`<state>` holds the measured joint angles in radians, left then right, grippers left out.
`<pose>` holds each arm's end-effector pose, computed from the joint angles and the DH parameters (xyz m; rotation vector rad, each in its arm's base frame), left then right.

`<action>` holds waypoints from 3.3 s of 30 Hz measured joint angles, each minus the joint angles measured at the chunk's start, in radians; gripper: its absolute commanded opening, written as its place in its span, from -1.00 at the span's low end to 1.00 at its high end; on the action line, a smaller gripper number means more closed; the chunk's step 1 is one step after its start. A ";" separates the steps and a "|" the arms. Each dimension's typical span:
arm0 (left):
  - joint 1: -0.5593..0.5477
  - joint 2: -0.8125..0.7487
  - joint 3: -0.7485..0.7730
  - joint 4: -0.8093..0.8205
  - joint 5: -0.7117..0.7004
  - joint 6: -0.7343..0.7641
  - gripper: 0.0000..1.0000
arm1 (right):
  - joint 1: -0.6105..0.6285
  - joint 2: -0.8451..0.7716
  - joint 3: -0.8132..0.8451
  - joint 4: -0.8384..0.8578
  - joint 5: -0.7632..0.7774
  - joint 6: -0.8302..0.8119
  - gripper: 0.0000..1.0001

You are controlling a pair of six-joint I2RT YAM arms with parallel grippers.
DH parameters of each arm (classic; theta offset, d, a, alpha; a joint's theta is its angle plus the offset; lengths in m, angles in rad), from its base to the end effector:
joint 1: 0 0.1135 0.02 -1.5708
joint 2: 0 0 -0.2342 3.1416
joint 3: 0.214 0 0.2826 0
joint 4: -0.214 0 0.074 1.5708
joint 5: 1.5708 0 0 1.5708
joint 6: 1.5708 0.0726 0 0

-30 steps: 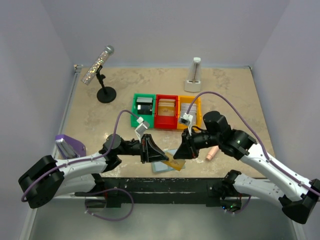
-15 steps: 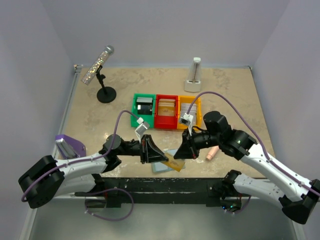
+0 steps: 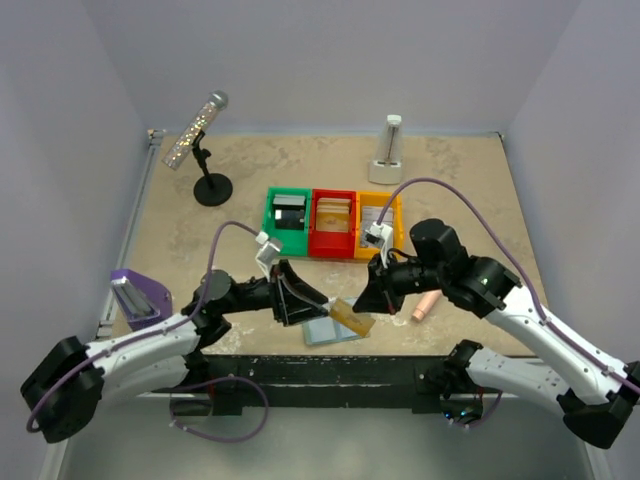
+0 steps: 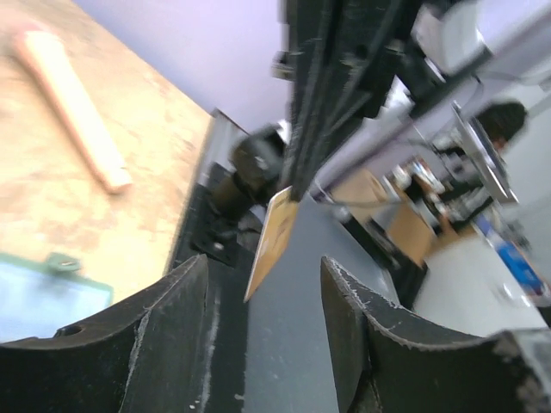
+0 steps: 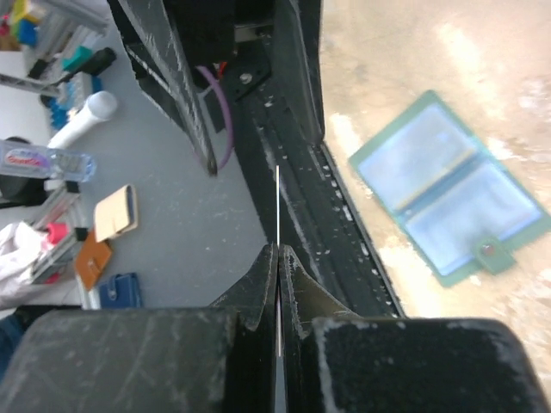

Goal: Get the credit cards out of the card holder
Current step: Place the credit card in the storage box.

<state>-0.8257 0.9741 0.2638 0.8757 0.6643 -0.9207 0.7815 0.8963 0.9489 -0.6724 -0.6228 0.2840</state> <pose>0.1476 -0.2261 0.1943 0.5822 1.6497 -1.8252 0.1509 0.2094 0.2936 -0.9437 2.1538 1.2499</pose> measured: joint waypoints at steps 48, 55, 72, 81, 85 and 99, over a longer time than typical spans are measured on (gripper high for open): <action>0.072 -0.629 0.014 -1.101 -0.564 0.130 -0.01 | -0.221 0.964 0.652 0.060 0.208 -1.108 -1.00; 0.072 -0.593 0.027 -1.104 -0.568 0.152 -0.01 | -0.232 1.009 0.660 0.097 0.207 -1.110 -1.00; 0.072 -0.521 0.030 -1.096 -0.572 0.155 -0.01 | -0.234 1.050 0.655 0.112 0.180 -1.108 -1.00; 0.072 -0.503 0.030 -1.073 -0.571 0.155 -0.02 | -0.241 1.073 0.668 0.067 0.141 -1.107 -1.00; 0.072 -0.500 0.030 -1.071 -0.565 0.155 -0.02 | -0.241 1.105 0.700 0.022 0.132 -1.104 -1.00; 0.072 -0.469 0.030 -1.048 -0.560 0.155 -0.02 | -0.247 1.173 0.815 -0.082 0.134 -1.070 -1.00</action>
<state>-0.7536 0.5053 0.2935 -0.1722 0.1043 -0.7658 0.5343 2.0689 1.7641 -0.7544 -0.4892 -0.7856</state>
